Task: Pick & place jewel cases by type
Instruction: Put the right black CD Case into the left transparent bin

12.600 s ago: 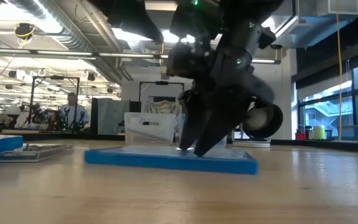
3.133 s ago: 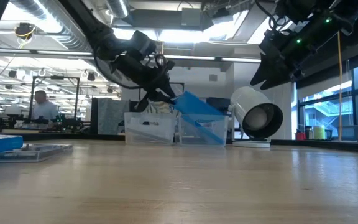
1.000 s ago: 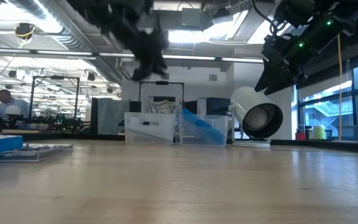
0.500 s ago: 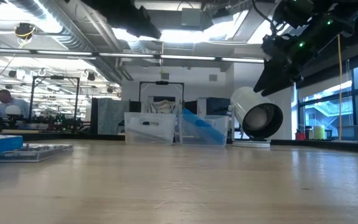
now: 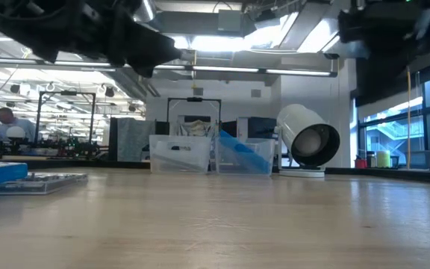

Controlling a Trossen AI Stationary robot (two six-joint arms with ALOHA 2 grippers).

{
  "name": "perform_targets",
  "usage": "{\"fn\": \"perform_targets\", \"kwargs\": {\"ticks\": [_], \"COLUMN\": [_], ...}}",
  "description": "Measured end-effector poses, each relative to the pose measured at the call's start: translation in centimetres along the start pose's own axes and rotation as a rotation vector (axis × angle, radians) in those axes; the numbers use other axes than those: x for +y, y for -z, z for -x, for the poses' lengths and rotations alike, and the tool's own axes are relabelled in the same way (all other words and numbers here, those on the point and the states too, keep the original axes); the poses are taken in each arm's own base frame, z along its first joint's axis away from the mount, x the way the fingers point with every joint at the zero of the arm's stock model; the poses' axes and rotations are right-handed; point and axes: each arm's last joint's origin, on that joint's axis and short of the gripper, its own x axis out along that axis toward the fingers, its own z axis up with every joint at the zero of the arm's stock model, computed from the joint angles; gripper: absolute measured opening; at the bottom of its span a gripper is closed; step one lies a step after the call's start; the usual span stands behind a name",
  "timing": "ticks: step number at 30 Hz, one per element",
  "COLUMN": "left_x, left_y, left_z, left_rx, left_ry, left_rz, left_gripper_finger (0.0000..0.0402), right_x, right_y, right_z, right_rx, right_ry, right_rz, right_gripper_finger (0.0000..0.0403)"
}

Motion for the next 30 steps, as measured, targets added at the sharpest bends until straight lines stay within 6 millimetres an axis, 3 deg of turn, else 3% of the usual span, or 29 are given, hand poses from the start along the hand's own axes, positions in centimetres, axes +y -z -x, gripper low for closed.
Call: {"fn": "perform_targets", "kwargs": {"ticks": [6, 11, 16, 25, 30], "left_x": [-1.0, -1.5, -1.6, -0.9, -0.9], "left_y": [0.4, 0.3, 0.3, 0.2, 0.2], "left_z": [0.4, 0.4, 0.4, 0.4, 0.4], "left_rx": [-0.04, -0.049, -0.054, -0.049, -0.05], "left_ry": [0.036, 0.058, 0.046, -0.172, -0.2], "left_rz": [-0.009, -0.049, -0.05, -0.042, -0.047], "left_gripper_finger": [0.0128, 0.0128, 0.0127, 0.0127, 0.0127], "right_x": [4.2, 6.7, 6.9, 8.4, 9.8], "right_y": [4.2, 7.8, 9.1, 9.2, 9.7], "right_z": [0.2, 0.2, -0.3, -0.5, -0.5], "right_rx": [0.398, 0.57, 0.583, 0.371, 0.283], "right_ry": [0.099, 0.08, 0.043, -0.048, -0.129], "right_rz": [0.007, 0.265, 0.59, 0.695, 0.705], "right_gripper_finger": [0.0273, 0.0273, 0.0273, 0.0273, 0.0273]}}
